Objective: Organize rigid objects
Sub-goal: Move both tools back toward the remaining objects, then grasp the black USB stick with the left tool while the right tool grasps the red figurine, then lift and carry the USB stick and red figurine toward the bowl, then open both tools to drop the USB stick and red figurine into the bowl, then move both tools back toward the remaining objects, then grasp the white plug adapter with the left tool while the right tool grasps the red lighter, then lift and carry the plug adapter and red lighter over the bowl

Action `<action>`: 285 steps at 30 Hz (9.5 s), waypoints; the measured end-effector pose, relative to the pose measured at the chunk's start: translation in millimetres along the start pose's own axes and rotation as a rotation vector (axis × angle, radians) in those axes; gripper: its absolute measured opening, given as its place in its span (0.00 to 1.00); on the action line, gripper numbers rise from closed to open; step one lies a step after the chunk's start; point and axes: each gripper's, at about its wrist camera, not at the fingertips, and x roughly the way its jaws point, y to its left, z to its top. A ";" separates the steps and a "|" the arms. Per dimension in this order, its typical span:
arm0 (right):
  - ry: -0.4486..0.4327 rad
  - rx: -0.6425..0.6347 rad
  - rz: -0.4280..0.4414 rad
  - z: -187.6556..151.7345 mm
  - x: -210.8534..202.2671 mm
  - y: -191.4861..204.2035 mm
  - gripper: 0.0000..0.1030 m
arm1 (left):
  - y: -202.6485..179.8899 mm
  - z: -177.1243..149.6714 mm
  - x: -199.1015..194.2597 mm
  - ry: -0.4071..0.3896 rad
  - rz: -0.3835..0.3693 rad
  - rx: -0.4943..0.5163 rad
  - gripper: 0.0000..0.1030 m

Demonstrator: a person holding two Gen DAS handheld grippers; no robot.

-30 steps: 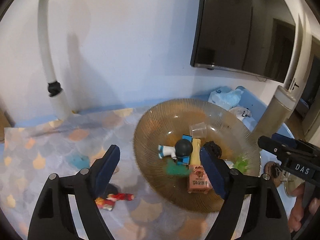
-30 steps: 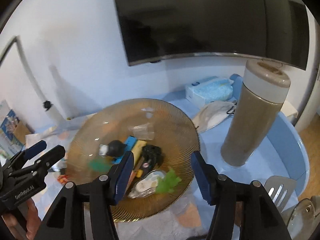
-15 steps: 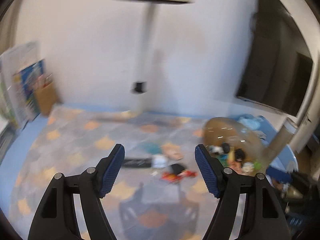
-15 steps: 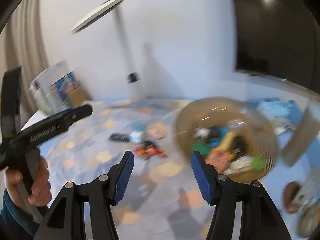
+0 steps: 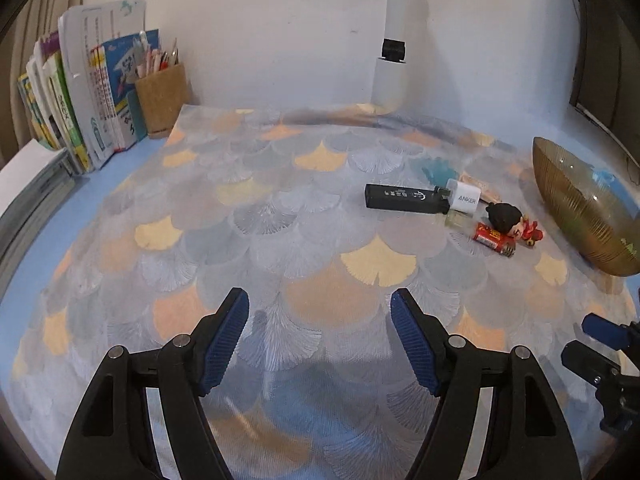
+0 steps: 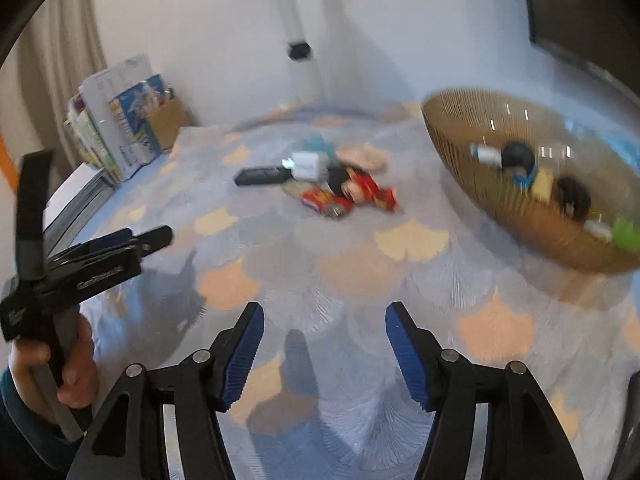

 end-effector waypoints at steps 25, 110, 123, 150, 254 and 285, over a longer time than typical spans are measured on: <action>0.044 0.276 -0.014 70.2 52.7 -33.2 0.60 | -33.1 75.3 58.3 0.104 -0.190 0.422 0.71; 0.126 -0.006 0.076 -20.7 -8.6 2.0 0.40 | -43.0 -36.6 -25.6 0.185 -0.247 0.235 0.31; 0.064 -0.060 0.081 -23.3 -16.2 13.1 0.33 | -79.2 -31.6 -28.3 0.149 -0.256 0.306 0.21; -0.101 0.322 -0.235 101.6 -101.7 -182.8 0.42 | -267.5 95.3 -16.7 0.004 -0.529 0.354 0.54; 0.141 -0.137 -0.018 -11.2 -15.1 -4.0 0.26 | -29.3 -1.2 8.0 0.177 -0.332 0.140 0.44; -0.038 -0.117 -0.032 14.3 -74.5 -12.2 0.22 | -101.5 32.1 -32.9 0.055 -0.356 0.228 0.44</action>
